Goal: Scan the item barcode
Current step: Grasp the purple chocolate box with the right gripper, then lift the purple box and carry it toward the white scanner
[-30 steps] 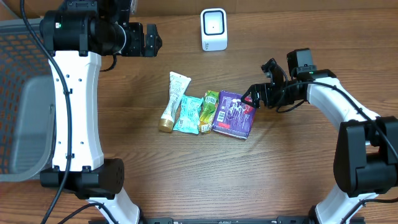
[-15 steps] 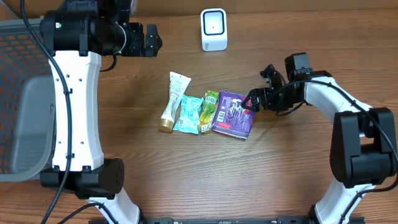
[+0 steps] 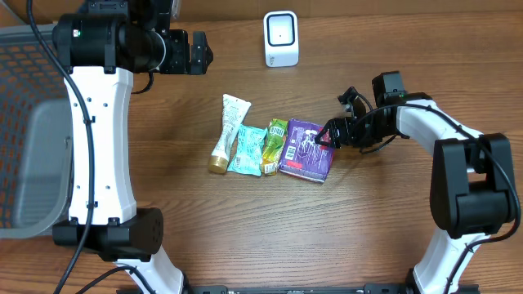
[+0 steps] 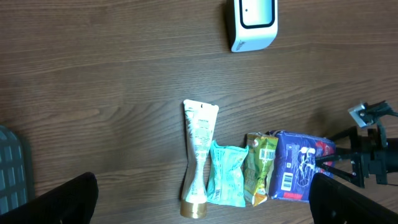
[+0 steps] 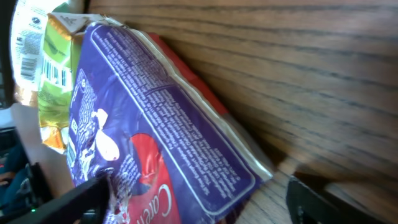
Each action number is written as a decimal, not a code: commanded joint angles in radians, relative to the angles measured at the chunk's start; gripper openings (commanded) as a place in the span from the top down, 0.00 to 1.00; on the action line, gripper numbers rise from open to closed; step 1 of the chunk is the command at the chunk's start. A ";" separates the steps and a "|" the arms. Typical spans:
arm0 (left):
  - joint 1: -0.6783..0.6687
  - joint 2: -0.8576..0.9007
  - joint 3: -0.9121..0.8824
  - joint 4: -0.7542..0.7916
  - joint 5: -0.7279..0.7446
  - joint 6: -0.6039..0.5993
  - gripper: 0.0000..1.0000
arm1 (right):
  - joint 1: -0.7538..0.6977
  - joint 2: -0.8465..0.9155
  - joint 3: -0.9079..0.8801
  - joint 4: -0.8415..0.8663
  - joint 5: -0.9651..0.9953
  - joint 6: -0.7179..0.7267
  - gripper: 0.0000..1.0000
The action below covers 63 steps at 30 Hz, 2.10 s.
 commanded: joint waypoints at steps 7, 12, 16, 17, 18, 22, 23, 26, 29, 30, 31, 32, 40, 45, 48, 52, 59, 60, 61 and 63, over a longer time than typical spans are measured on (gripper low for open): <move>-0.002 -0.005 0.016 0.000 0.011 -0.020 0.00 | 0.006 0.022 0.009 0.025 -0.087 -0.012 0.25; -0.002 -0.005 0.016 0.000 0.011 -0.020 0.00 | 0.006 0.046 0.009 0.044 -0.072 -0.012 0.24; -0.002 -0.005 0.016 0.000 0.011 -0.020 0.00 | 0.006 0.086 0.009 0.071 -0.074 -0.011 0.16; -0.002 -0.005 0.016 0.000 0.011 -0.020 0.00 | 0.006 0.093 0.009 0.079 -0.080 -0.011 0.16; -0.002 -0.005 0.016 0.000 0.011 -0.020 0.00 | 0.006 0.101 0.009 0.090 -0.086 -0.009 0.16; -0.002 -0.005 0.016 0.000 0.011 -0.020 0.00 | 0.006 0.116 0.009 0.115 -0.087 0.036 0.42; -0.002 -0.005 0.016 0.000 0.011 -0.020 0.00 | 0.006 0.117 0.009 0.111 -0.087 0.039 0.55; -0.002 -0.005 0.016 0.000 0.011 -0.020 0.00 | 0.005 0.117 0.010 0.083 -0.087 0.044 0.79; -0.002 -0.005 0.016 0.000 0.011 -0.020 0.00 | 0.001 0.114 0.010 0.061 -0.088 0.074 0.92; -0.002 -0.005 0.016 0.000 0.011 -0.020 0.00 | -0.004 0.111 0.011 0.056 -0.094 0.085 0.95; -0.002 -0.005 0.016 0.000 0.011 -0.020 0.00 | -0.010 0.106 0.013 0.051 -0.105 0.096 0.96; -0.002 -0.005 0.016 0.000 0.011 -0.020 0.00 | -0.019 0.098 0.019 0.039 -0.127 0.095 0.96; -0.002 -0.005 0.016 0.000 0.011 -0.020 0.00 | -0.068 -0.039 0.136 -0.114 -0.148 0.095 0.96; -0.002 -0.005 0.016 0.000 0.011 -0.020 0.00 | -0.045 -0.228 0.148 -0.085 0.013 0.248 0.96; -0.002 -0.005 0.016 0.000 0.011 -0.020 0.00 | -0.018 -0.345 0.148 -0.060 0.132 0.346 0.96; -0.002 -0.005 0.016 0.000 0.010 -0.020 0.00 | 0.008 -0.487 0.148 -0.024 0.245 0.459 0.96; -0.002 -0.005 0.016 0.000 0.010 -0.020 0.00 | 0.017 -0.673 0.148 -0.033 0.410 0.599 0.96; -0.002 -0.005 0.016 0.000 0.011 -0.020 0.00 | 0.017 -0.687 0.148 -0.040 0.428 0.617 0.96; -0.002 -0.005 0.016 0.000 0.011 -0.020 0.00 | 0.017 -0.698 0.148 -0.045 0.444 0.630 0.96; -0.002 -0.005 0.016 0.000 0.010 -0.020 0.00 | 0.017 -0.713 0.148 -0.049 0.457 0.658 0.96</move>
